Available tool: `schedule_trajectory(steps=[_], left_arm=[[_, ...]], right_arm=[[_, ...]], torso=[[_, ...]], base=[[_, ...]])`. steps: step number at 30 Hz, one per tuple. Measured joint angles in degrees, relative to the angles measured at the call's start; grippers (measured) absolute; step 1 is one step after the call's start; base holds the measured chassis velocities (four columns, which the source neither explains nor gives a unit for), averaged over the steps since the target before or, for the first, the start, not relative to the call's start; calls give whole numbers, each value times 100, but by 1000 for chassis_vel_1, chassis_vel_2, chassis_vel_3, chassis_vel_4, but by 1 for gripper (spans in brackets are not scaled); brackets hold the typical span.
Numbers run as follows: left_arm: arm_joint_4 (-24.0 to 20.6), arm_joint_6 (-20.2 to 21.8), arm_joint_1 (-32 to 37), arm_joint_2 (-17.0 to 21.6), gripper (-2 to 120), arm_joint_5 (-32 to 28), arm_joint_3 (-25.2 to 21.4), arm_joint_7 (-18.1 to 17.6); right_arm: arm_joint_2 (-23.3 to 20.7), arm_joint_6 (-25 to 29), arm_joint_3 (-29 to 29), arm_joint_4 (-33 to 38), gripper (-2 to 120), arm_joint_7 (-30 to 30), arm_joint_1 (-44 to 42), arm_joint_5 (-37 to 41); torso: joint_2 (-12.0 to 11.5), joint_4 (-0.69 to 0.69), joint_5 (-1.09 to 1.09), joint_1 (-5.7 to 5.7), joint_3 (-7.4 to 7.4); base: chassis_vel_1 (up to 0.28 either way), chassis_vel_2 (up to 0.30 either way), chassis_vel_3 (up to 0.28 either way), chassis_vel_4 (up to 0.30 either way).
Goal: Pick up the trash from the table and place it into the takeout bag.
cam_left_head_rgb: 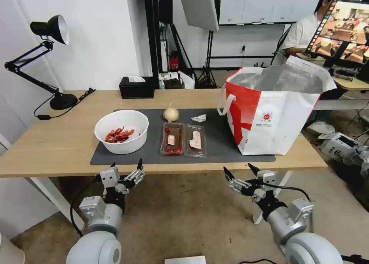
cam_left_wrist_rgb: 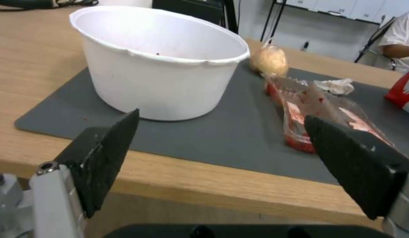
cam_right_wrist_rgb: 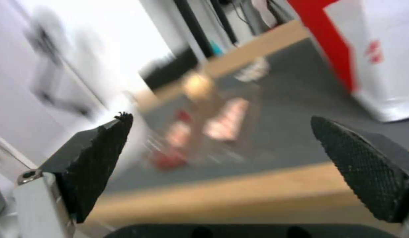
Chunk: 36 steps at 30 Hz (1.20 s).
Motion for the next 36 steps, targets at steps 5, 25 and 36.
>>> schedule_trajectory(steps=[5,25,36], left_arm=[[56,-1,-52,74,100,-78,73,2],[64,27,-39,270,100,-265,32,-15],[88,71,-13,399,100,-449,-74,-34]], right_arm=[[88,153,-75,-73,100,526,348,1775],[1123,589,-1519,-1033,100,2363,1635,3399],[1611,711,-1799,-1627,100,2780,2048,3295]], torso=[[0,-2,1,0,0],[0,-1,-1,0,0],[0,-1,0,0,0]], base=[[0,0,0,0],[0,0,0,0],[0,0,0,0]])
